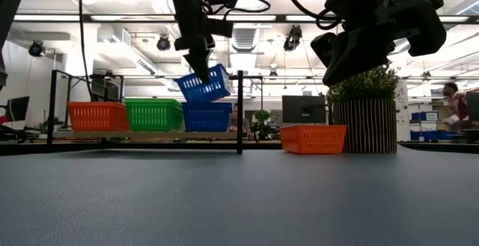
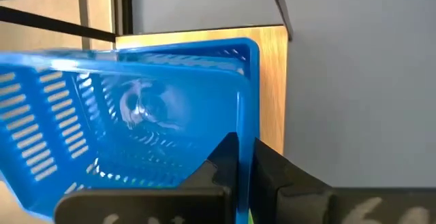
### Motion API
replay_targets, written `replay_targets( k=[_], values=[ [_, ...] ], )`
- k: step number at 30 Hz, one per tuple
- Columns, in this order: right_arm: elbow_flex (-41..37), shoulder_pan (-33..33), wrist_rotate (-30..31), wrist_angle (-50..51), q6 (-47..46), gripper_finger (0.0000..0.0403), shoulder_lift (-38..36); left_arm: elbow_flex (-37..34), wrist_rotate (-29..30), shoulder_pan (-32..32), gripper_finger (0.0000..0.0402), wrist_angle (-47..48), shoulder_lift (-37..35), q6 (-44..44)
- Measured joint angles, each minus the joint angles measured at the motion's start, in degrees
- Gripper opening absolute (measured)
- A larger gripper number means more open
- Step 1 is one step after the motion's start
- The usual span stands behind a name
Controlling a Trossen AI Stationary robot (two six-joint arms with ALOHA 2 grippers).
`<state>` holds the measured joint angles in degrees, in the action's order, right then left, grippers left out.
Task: Stack baskets on shelf by color
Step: Stack the blue bin on top of the stacked blue bins on the shelf
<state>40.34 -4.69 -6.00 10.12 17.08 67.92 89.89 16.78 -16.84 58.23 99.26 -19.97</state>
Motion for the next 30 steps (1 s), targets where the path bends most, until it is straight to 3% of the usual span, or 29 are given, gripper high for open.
replay_targets(
  k=[30],
  values=[
    [0.00, 0.00, 0.02, -0.06, -0.59, 0.0009, 0.00, -2.41, -0.04, -0.94, 0.0000, -4.96, -0.07, 0.04]
  ],
)
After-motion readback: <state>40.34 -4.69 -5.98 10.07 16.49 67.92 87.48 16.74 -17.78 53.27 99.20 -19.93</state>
